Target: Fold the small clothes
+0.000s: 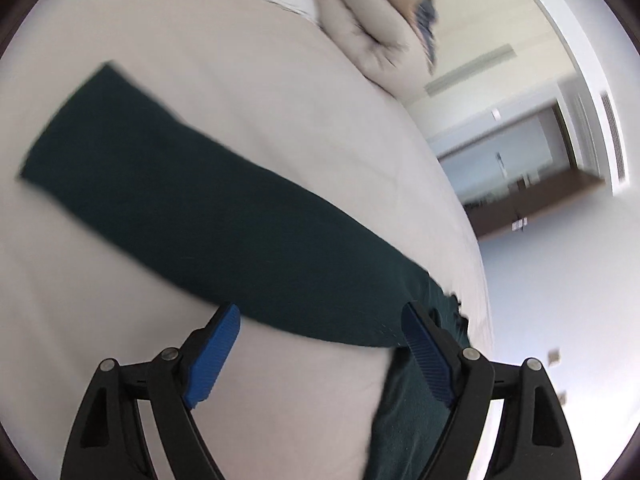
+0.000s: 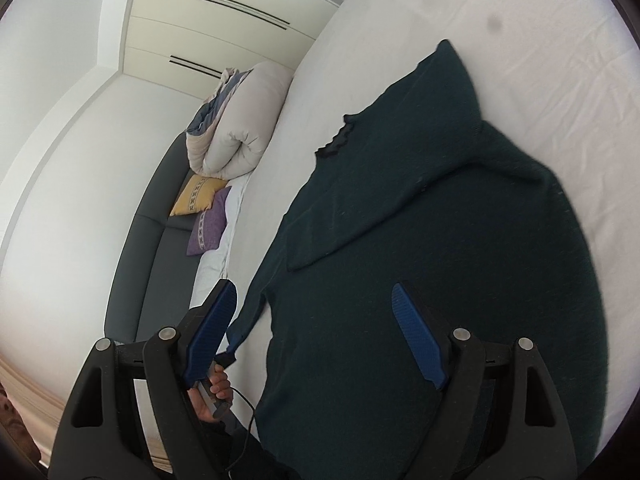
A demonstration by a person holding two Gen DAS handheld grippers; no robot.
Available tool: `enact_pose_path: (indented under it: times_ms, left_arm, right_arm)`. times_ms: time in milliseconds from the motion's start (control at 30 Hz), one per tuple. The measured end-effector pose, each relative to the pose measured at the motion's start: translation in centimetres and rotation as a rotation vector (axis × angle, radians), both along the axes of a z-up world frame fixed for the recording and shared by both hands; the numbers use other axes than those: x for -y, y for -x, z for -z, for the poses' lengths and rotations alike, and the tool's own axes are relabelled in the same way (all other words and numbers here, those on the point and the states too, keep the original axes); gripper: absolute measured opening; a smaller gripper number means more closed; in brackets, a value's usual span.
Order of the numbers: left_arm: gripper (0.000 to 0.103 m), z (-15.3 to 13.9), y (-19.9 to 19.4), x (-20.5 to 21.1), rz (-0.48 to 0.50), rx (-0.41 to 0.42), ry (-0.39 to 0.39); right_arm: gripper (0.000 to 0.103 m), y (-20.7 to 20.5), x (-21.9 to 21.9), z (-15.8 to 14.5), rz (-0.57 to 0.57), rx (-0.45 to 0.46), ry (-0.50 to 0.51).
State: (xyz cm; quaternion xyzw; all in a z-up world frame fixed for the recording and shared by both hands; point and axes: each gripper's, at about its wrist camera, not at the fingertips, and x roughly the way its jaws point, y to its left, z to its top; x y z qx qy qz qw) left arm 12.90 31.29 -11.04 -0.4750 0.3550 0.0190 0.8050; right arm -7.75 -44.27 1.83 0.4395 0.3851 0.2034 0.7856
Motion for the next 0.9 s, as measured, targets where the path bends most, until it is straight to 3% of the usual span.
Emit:
enact_pose_path:
  times_ms: [67, 167, 267, 300, 400, 500, 533, 600, 633, 667, 700, 800, 900]
  left_arm:
    - [0.084, 1.5, 2.4, -3.0, -0.115, -0.005, 0.102]
    - [0.084, 2.9, 3.2, -4.9, -0.177, 0.015, 0.250]
    - [0.096, 3.5, 2.9, -5.5, -0.269, 0.032, 0.333]
    - [0.101, 3.8, 2.7, -5.8, -0.304, 0.047, 0.355]
    - [0.103, 4.2, 1.6, -6.5, -0.403, 0.016, 0.383]
    - [0.100, 4.5, -0.2, -7.2, -0.410, 0.042, 0.391]
    - [0.095, 4.7, -0.6, -7.6, -0.412, 0.037, 0.400]
    - [0.046, 5.4, -1.4, -8.0, -0.390, 0.036, 0.428]
    - [0.035, 5.8, -1.7, -8.1, -0.377, 0.028, 0.447]
    - [0.019, 5.9, -1.9, -8.3, -0.369, 0.018, 0.442]
    - [0.012, 5.4, -2.0, -8.2, -0.362, 0.012, 0.401]
    - [0.007, 1.5, -2.8, -6.6, -0.296, 0.037, 0.208]
    - [0.007, -4.8, -6.0, -0.6, -0.077, 0.104, -0.069]
  right_arm:
    - [0.080, 0.0, -2.0, -0.9, -0.021, 0.012, -0.017]
    - [0.080, 0.0, -5.0, -1.8, -0.053, 0.014, -0.036]
    - [0.080, 0.5, -7.5, -2.8, -0.077, 0.027, -0.045]
    - [0.080, 0.7, -8.3, -3.0, -0.085, 0.029, -0.051]
    - [0.080, 1.4, -10.0, -3.6, -0.104, 0.028, -0.045]
    - [0.080, 2.1, -10.9, -4.0, -0.109, 0.023, -0.047]
    - [0.080, 2.3, -10.8, -4.0, -0.108, 0.020, -0.046]
    - [0.080, 2.8, -10.8, -3.9, -0.106, 0.017, -0.044]
    - [0.080, 2.9, -10.6, -3.8, -0.104, 0.014, -0.047]
    - [0.080, 3.0, -10.4, -3.6, -0.102, 0.011, -0.048]
    - [0.080, 3.2, -10.2, -3.5, -0.098, 0.009, -0.046]
    - [0.080, 3.3, -9.4, -3.0, -0.077, 0.009, -0.058]
    - [0.080, 3.0, -8.2, -2.3, -0.049, 0.006, -0.074]
